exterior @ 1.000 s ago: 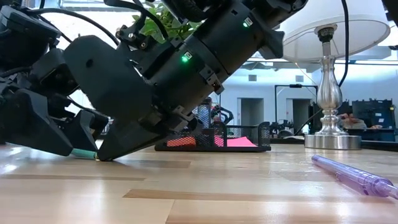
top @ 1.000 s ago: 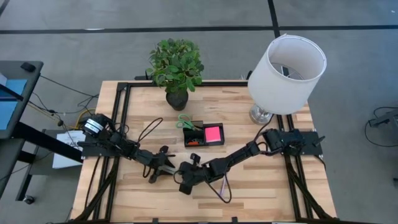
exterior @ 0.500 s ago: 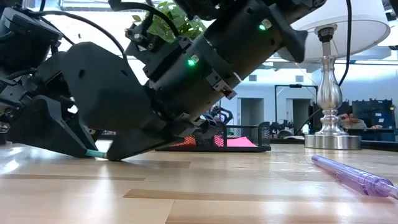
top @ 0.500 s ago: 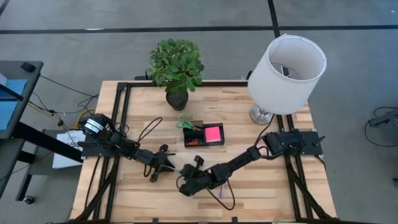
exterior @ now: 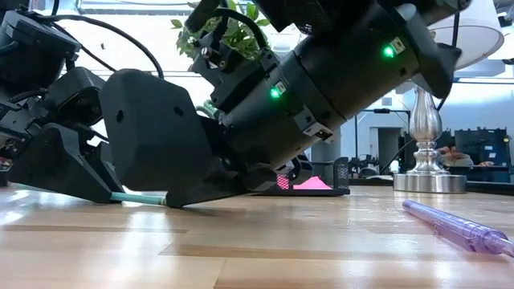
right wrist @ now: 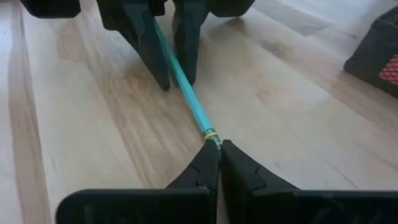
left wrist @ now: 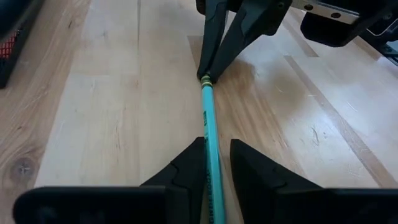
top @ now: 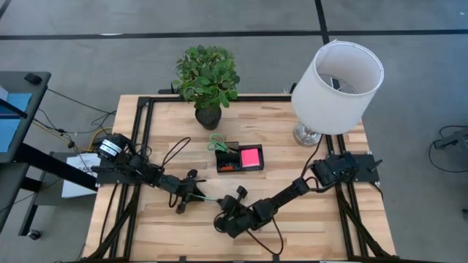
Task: Pick and place office supplies into organizer
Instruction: Put the blue pencil into the black desk organizer
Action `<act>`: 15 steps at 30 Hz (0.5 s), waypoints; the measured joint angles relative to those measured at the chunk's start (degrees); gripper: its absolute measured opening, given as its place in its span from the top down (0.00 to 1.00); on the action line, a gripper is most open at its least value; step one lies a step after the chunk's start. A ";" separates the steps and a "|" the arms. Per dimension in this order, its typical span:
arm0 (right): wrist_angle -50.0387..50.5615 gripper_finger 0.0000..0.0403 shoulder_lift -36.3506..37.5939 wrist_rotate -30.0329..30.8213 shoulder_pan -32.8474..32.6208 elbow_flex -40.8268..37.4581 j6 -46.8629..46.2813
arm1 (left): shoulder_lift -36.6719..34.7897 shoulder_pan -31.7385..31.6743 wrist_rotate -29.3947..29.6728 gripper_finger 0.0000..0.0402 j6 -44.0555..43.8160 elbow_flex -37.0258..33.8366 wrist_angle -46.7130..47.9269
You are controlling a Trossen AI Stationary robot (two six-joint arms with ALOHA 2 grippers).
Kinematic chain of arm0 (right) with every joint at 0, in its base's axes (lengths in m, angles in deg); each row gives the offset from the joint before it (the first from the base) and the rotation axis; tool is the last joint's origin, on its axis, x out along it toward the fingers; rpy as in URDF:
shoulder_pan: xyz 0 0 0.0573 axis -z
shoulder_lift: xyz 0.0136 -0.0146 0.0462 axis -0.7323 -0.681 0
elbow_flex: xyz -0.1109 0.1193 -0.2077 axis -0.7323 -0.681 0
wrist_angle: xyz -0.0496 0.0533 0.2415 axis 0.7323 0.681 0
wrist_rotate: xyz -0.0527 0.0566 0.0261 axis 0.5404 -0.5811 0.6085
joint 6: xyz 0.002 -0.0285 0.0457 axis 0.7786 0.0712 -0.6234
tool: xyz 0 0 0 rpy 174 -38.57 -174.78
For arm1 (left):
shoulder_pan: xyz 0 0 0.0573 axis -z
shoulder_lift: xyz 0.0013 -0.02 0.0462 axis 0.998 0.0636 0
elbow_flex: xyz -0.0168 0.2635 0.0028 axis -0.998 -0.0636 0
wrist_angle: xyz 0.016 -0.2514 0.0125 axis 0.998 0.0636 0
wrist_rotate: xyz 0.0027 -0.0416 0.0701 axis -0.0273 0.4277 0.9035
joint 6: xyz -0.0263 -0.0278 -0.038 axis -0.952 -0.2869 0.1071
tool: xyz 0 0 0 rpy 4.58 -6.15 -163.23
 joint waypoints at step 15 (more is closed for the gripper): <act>-2.59 0.99 -0.31 8.28 -0.31 -0.22 -1.51 | 0.00 -1.45 -0.92 0.85 -1.27 0.24 0.04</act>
